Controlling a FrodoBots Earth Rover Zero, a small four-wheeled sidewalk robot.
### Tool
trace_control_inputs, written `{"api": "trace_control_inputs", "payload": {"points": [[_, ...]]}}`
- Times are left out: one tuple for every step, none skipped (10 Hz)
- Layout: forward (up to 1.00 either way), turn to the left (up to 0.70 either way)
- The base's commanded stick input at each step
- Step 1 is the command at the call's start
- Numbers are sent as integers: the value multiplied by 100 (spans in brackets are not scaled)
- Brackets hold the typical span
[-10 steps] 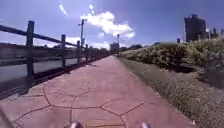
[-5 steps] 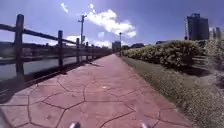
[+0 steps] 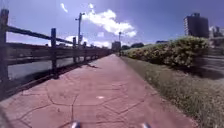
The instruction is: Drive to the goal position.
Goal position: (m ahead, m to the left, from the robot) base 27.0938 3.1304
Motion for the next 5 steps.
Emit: {"api": "trace_control_inputs", "payload": {"points": [[85,0],[85,0],[85,0],[85,0],[85,0]]}}
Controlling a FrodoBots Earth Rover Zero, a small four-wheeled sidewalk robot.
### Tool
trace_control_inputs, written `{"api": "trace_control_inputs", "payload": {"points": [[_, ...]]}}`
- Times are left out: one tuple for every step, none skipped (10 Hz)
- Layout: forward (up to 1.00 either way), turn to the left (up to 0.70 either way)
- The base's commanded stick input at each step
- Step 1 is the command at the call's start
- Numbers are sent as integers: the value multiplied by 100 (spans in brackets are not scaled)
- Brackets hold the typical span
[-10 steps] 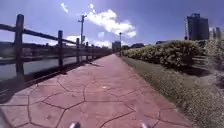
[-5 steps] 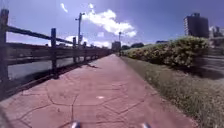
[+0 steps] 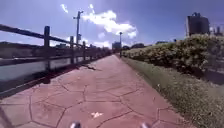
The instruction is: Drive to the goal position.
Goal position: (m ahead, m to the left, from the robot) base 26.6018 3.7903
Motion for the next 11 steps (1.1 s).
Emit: {"api": "trace_control_inputs", "payload": {"points": [[85,0],[85,0],[85,0],[85,0],[85,0],[85,0],[85,0],[85,0],[85,0],[85,0],[85,0]]}}
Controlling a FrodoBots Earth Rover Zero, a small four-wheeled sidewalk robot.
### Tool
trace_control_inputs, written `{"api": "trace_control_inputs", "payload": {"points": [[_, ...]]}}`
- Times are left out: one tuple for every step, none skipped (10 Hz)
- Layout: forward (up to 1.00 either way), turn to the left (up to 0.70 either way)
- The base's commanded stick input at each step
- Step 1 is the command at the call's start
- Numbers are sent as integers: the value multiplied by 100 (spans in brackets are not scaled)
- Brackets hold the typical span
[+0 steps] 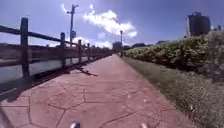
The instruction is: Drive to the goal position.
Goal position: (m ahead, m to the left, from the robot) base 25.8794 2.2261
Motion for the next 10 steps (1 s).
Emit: {"api": "trace_control_inputs", "payload": {"points": [[85,0],[85,0],[85,0],[85,0],[85,0],[85,0],[85,0],[85,0],[85,0],[85,0]]}}
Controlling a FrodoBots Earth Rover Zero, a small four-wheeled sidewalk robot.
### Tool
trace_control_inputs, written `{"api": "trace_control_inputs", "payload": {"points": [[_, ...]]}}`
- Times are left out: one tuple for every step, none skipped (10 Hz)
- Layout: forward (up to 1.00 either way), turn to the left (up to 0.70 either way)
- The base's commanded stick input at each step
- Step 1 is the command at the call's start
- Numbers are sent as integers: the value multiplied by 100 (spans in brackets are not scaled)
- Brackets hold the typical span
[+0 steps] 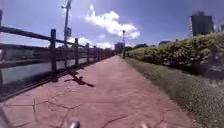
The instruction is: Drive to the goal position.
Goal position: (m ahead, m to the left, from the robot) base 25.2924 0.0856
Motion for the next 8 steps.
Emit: {"api": "trace_control_inputs", "payload": {"points": [[85,0],[85,0],[85,0],[85,0],[85,0],[85,0],[85,0],[85,0]]}}
